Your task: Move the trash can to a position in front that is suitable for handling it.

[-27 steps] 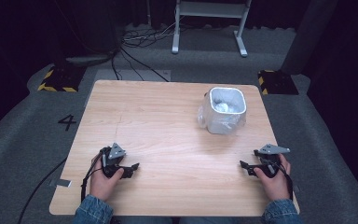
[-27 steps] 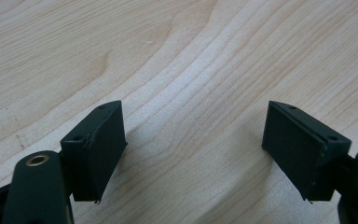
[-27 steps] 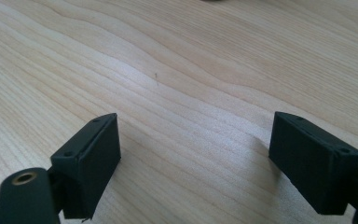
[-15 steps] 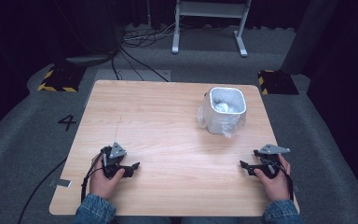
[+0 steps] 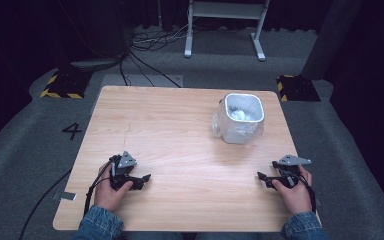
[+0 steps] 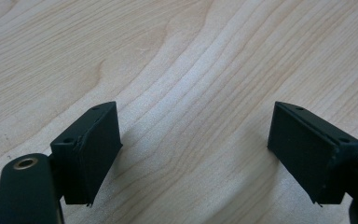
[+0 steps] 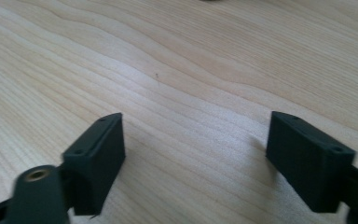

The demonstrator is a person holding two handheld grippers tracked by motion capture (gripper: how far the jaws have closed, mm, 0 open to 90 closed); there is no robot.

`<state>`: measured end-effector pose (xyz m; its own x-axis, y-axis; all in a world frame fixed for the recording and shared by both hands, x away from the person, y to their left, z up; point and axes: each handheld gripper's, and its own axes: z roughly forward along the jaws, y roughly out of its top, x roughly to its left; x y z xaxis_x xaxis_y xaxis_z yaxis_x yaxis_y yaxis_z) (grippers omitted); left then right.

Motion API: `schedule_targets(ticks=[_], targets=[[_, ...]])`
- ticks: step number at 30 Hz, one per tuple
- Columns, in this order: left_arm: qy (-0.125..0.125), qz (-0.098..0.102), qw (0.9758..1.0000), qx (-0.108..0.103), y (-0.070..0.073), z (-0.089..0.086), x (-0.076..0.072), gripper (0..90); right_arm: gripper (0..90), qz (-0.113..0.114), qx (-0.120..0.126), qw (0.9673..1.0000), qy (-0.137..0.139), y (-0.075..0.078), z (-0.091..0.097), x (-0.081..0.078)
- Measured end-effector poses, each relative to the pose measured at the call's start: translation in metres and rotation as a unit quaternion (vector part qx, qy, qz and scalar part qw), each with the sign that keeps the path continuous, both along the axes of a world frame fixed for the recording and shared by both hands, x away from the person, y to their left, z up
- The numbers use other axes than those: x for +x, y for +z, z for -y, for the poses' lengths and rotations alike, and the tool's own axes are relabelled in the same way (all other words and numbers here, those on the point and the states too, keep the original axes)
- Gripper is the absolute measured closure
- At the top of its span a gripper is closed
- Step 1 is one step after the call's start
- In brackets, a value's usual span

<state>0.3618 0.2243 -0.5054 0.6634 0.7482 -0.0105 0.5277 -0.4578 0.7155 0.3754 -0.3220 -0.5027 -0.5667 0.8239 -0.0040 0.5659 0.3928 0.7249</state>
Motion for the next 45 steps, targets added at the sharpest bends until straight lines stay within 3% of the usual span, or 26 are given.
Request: schedule_targets(ticks=[1, 4, 7, 18, 23, 33, 36, 45], targets=[[0.000, -0.001, 1.0000, 0.000, 0.000, 0.000, 0.000, 16.8, 29.6, -0.001, 0.000, 1.0000, 0.006, 0.001, 0.000, 0.000], [0.000, 0.000, 1.0000, 0.000, 0.000, 0.000, 0.000, 16.8, 30.7, -0.009, 0.013, 0.9999, 0.007, 0.007, -0.002, 0.000], [0.000, 0.000, 1.0000, 0.000, 0.000, 0.000, 0.000, 16.8, 36.1, -0.006, 0.028, 0.9995, 0.016, 0.021, -0.004, 0.000], [0.002, 0.000, 1.0000, -0.001, 0.000, 0.000, 0.000, 16.8, 32.9, 0.023, 0.031, 0.9990, 0.023, 0.068, -0.017, 0.007], [0.004, 0.001, 1.0000, -0.001, 0.000, 0.000, 0.000, 16.8, 31.8, 0.042, 0.034, 0.9976, 0.044, 0.092, -0.031, 0.012], [0.009, -0.002, 0.9999, -0.005, 0.000, -0.001, 0.001, 16.8, 31.1, 0.083, 0.006, 0.9930, 0.084, 0.134, -0.059, 0.033], [0.008, 0.001, 1.0000, 0.000, 0.000, -0.001, 0.001, 16.8, 33.7, 0.096, 0.012, 0.9927, 0.071, 0.142, -0.067, 0.040], [0.009, 0.000, 1.0000, -0.002, 0.000, 0.000, 0.003, 16.2, 39.8, 0.102, 0.006, 0.9899, 0.098, 0.156, -0.095, 0.067]])
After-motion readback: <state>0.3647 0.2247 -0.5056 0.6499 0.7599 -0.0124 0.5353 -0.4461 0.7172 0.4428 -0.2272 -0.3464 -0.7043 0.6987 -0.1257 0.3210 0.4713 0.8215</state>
